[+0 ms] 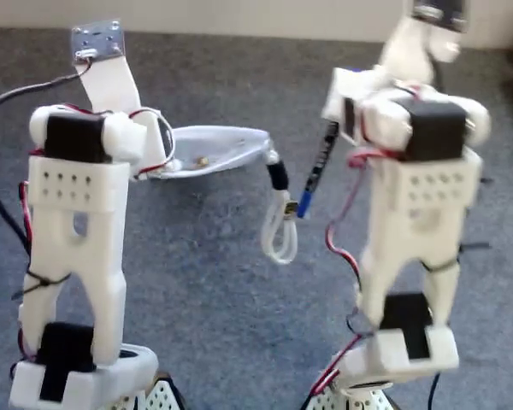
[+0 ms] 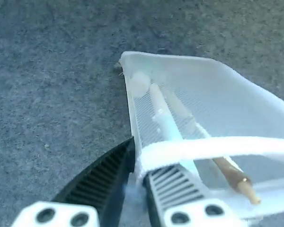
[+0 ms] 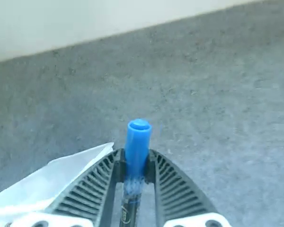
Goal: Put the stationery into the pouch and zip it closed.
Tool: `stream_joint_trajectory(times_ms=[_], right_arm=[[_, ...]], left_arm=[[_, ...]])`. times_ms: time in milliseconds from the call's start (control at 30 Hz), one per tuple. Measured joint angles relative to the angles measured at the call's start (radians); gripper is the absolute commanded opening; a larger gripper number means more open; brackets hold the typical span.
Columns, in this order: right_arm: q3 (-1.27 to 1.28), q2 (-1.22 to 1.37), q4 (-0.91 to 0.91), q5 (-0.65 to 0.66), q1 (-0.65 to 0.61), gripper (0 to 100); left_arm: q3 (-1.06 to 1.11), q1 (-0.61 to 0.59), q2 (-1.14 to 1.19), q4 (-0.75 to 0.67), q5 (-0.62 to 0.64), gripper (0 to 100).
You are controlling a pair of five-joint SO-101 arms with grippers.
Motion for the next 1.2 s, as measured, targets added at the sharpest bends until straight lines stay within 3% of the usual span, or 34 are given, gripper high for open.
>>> stream_joint_trajectory(times_ms=[167,433,700,867,1200], right_arm=[[0.170,-0.181,0.000,0.118,0.015,0.4],[0.382,-0.414,0.000,0.138,0.015,0.4],[0.385,-0.605,0.000,0.141,-0.221,0.4],[0.385,-0.647,-0.109,0.141,-0.356,0.4],[0.385,-0.571,-0.413,0.141,-0.482,0.4]], left_arm=[[-0.002,0.084,-0.098,0.002,-0.020,1],[0.115,0.081,-0.071,-0.005,-0.025,1],[0.109,0.025,-0.002,-0.032,-0.025,1],[0.112,-0.025,0.002,-0.035,-0.025,1],[0.112,-0.046,0.002,-0.035,-0.025,1]])
